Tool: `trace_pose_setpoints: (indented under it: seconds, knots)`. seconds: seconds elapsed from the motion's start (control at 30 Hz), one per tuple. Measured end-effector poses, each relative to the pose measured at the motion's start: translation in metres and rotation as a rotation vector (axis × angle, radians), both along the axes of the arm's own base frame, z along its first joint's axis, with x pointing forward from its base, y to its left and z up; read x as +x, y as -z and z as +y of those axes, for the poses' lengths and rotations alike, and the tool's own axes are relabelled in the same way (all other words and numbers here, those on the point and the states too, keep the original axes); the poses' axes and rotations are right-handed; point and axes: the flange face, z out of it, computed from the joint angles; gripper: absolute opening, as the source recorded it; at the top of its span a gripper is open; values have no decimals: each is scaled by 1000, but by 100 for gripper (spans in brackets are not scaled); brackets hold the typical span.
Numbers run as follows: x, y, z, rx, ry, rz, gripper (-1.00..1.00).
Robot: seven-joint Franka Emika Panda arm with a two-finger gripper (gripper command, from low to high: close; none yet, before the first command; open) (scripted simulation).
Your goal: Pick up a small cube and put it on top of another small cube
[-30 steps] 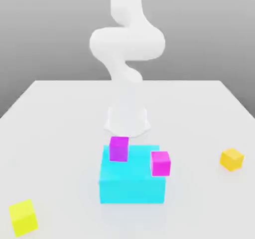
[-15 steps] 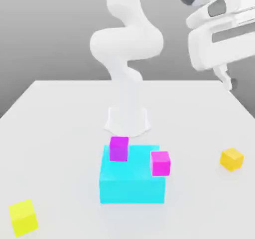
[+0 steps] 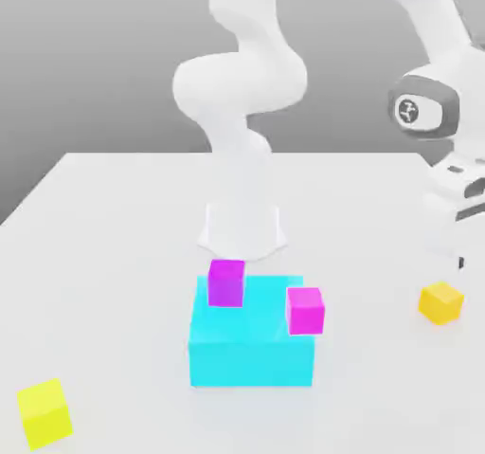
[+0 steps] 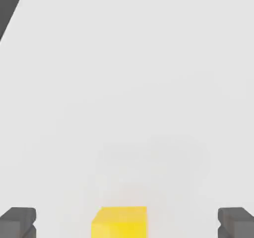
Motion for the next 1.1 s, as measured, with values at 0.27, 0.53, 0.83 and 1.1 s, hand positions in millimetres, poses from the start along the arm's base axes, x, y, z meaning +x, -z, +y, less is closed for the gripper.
trace_pose_setpoints:
  seconds: [0.27,0.53,0.83,1.1]
  knots:
    - [-26,81,0,-62,-24,5,0]
    - [-27,100,-1,-62,-23,8,-100]
    - [-2,38,-9,-76,107,23,-100]
    - [119,44,-77,-118,802,119,-100]
